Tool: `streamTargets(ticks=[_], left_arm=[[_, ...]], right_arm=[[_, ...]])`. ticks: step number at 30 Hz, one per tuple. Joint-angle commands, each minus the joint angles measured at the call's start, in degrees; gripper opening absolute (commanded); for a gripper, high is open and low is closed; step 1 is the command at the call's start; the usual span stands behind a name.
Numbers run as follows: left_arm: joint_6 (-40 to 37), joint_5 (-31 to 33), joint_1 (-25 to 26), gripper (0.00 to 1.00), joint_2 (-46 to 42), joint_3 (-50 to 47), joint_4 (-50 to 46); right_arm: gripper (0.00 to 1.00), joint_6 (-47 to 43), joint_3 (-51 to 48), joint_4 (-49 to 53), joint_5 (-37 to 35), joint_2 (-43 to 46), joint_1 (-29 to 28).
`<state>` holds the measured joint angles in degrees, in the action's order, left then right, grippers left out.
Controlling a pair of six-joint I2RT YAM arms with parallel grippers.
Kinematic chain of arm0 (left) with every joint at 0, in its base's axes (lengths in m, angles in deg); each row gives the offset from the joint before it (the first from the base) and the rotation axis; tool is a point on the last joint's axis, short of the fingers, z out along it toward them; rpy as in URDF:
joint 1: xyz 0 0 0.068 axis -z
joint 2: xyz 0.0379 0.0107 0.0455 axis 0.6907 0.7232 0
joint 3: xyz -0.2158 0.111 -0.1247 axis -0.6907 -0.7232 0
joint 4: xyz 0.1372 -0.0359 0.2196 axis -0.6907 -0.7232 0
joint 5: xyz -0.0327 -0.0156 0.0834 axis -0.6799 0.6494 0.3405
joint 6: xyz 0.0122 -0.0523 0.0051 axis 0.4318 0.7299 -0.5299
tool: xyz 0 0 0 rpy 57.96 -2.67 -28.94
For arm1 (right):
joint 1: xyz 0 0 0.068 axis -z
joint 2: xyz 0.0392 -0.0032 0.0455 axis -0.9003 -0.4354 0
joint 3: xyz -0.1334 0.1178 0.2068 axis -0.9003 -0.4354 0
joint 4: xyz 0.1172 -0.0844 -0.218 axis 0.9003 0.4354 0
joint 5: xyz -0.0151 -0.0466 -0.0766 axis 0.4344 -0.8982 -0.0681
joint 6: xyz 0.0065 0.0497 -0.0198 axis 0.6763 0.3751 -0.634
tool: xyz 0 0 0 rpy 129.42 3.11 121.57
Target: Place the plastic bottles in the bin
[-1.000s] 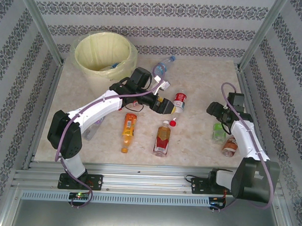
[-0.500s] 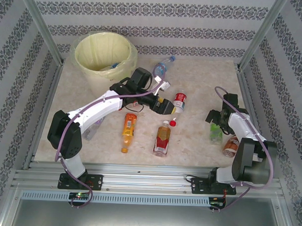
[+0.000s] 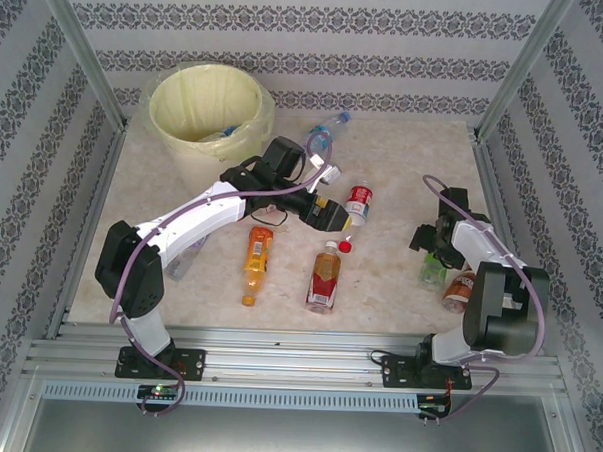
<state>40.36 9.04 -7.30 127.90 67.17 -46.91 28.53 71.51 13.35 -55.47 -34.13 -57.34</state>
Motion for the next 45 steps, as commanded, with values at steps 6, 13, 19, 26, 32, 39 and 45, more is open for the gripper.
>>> streamTargets(ticks=[6,13,19,26,32,39,45], left_arm=[[-1.07,-0.02,0.80,1.00,-0.96,1.57,-0.82],[-1.00,-0.11,0.82,1.00,-1.20,1.61,-0.75],[-0.03,-0.45,0.88,1.00,-1.22,1.13,0.35],[2.33,-1.64,0.80,1.00,-1.83,-0.08,3.66],[5.52,-4.75,0.80,1.00,-2.56,-1.26,7.87],[7.65,-6.42,0.71,1.00,-4.00,-1.88,10.22],[12.21,-9.71,0.71,1.00,-4.60,-3.60,16.58]], right_arm=[[0.67,0.73,1.42,1.53,-1.44,0.03,-0.71],[0.54,0.92,0.82,0.26,0.27,2.36,-0.70],[0.53,2.09,-0.25,-3.53,8.97,7.20,-0.70],[0.50,8.19,-0.14,-11.14,26.34,17.99,-1.27],[0.49,15.10,0.12,-20.46,35.22,25.07,-3.80],[0.49,24.35,0.09,-34.11,41.82,28.23,-8.08],[0.48,27.41,2.87,-39.79,42.79,27.22,-14.49]])
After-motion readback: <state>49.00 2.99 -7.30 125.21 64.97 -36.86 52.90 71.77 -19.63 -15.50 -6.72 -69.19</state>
